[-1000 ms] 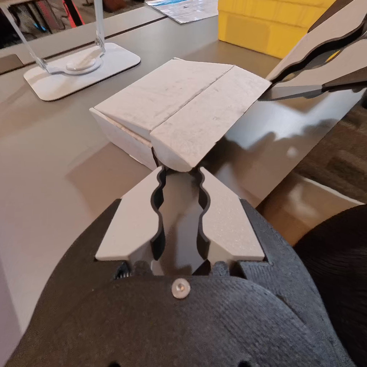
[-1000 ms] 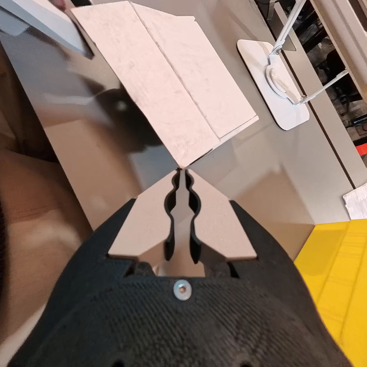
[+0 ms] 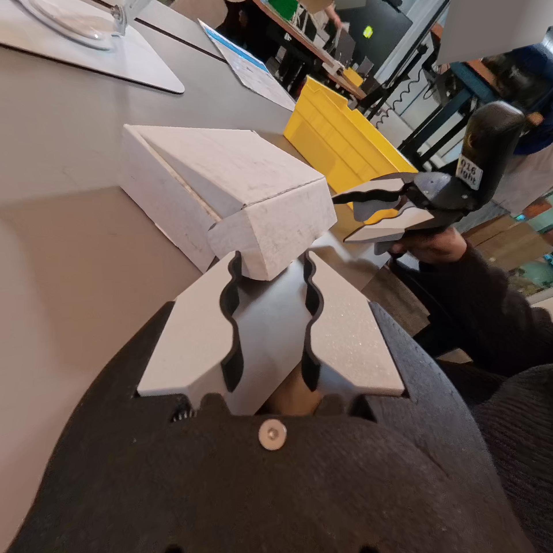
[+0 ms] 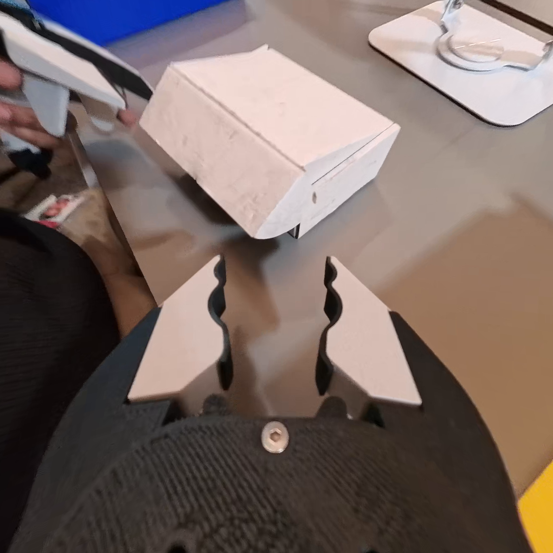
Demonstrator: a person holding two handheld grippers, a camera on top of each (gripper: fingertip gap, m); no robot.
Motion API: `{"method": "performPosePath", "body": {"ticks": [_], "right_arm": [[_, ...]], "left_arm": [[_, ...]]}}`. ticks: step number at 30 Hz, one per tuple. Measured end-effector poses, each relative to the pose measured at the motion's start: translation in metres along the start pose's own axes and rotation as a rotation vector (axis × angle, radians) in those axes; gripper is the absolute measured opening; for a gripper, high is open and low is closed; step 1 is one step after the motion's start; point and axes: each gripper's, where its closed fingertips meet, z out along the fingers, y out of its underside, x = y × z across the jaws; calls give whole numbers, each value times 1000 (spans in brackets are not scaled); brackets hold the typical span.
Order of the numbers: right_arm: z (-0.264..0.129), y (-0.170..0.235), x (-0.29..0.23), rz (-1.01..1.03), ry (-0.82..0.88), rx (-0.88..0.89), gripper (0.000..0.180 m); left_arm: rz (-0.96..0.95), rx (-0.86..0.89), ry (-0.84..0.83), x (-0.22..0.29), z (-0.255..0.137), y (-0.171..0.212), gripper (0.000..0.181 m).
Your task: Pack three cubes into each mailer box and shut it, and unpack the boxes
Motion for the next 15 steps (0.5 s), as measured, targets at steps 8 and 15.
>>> {"method": "performPosePath", "body": {"ticks": [8, 15], "right_arm": [[19, 12, 6, -292, 213, -129, 62], [15, -12, 5, -377, 293, -23, 43]], "left_arm": [[405, -80, -231, -19, -6, 7, 55], [674, -139, -382, -24, 12, 16, 51]]}}
